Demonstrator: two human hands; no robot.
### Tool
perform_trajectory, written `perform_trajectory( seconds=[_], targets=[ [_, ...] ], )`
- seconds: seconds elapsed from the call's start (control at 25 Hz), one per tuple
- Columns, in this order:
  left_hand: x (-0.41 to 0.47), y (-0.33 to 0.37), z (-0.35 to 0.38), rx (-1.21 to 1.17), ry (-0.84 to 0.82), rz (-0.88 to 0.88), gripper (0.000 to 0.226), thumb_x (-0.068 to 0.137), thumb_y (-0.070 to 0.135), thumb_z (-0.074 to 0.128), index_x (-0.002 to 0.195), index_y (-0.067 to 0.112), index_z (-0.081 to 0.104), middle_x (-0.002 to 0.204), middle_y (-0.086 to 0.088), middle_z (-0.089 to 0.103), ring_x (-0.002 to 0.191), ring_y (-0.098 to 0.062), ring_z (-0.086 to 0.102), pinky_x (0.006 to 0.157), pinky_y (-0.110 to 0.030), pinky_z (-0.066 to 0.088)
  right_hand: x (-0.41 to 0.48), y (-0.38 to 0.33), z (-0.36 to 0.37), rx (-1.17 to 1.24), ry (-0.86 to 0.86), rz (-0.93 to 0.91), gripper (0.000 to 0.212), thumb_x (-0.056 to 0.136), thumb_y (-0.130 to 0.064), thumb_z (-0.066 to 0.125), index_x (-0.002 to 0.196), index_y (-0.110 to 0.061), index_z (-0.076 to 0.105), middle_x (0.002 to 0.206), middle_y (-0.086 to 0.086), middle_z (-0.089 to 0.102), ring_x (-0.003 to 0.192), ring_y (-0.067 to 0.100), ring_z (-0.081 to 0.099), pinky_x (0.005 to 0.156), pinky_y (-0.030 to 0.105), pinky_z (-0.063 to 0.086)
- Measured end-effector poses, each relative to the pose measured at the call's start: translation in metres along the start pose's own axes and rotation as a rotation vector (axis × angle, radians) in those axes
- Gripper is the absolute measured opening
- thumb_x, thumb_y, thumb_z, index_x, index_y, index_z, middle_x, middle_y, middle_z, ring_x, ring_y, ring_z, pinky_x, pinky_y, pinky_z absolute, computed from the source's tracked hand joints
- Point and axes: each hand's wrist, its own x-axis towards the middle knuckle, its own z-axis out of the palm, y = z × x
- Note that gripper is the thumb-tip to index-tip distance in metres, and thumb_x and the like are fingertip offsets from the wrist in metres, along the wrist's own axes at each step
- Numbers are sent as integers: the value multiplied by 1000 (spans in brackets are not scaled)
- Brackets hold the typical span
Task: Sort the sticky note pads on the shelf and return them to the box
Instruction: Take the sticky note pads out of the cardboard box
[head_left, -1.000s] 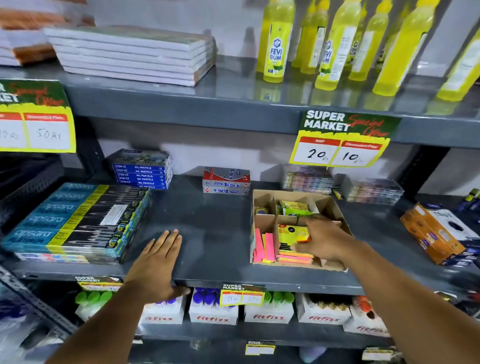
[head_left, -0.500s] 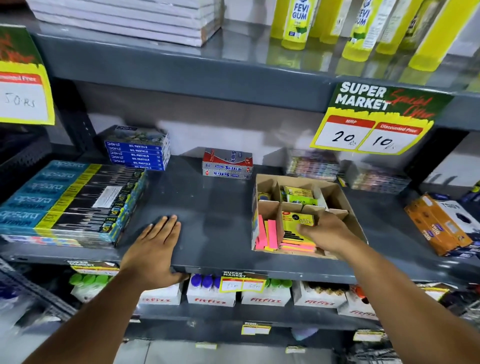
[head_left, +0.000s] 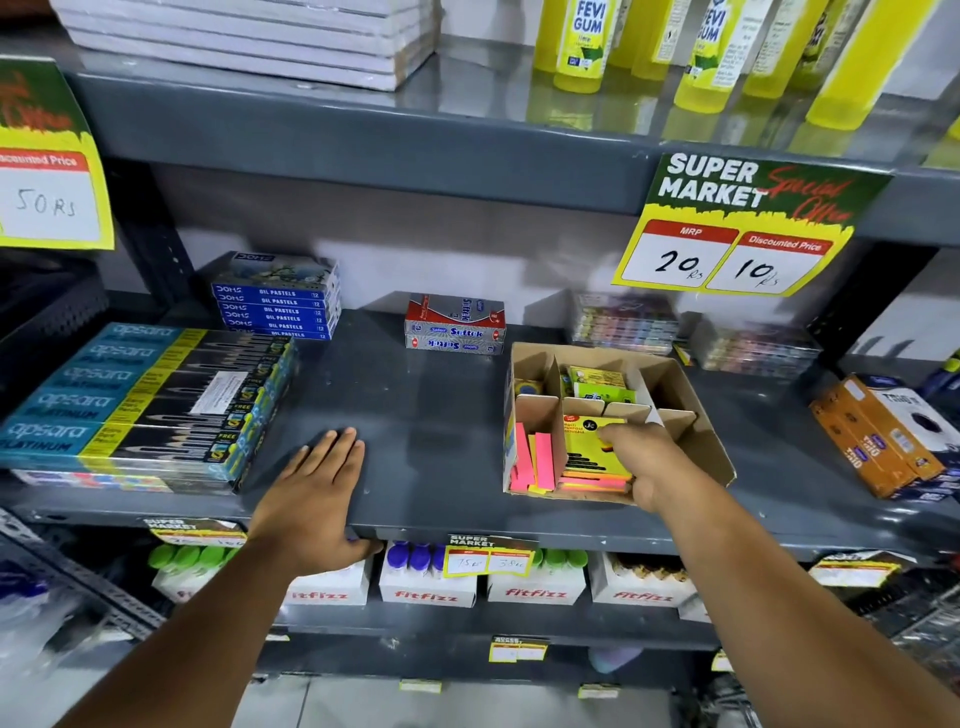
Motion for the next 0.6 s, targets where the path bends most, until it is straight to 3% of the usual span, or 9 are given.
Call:
perform_trajectory(
  seconds=[0.16,0.28,0.44,0.52,0.6],
  targets=[
    [0,-1,0,2,-5,1,125,58,88,38,152,12,5,162,-7,0,148,-24,-1,118,-42,4,-8,2,7,81,38,-7,9,87,-10,56,86,-19,58,91,11,70,82,31,68,71,47,57],
    [0,-1,0,2,-5,4,125,58,88,38,152,12,5,162,-7,0,148,-24,-1,119,-43,5,-12,8,9,129,84,-49,18,87,-6,50,91,-20,61,98,13,70,88,34,67,80,53,55],
    [0,0,-1,-11,-2,3,124,58,87,40,152,13,5,162,-7,1,148,-24,-1,119,-43,6,-21,22,15,278,128,-81,29,90,-3,47,110,-16,63,96,11,70,89,31,67,82,49,55],
    [-1,0,-1,-6,-5,1,125,58,88,39,152,13,2,162,-6,-1,148,-24,-3,119,-43,4,-24,26,15,327,141,-39,25,90,-2,47,106,-14,62,88,8,69,81,27,66,75,49,56],
    [-1,1,-1,-3,-3,-5,127,58,89,40,151,13,0,162,-6,-2,148,-24,-3,118,-42,3,-26,28,11,380,118,7,17,89,-3,51,95,-14,62,80,6,70,70,22,67,60,37,53]
  ],
)
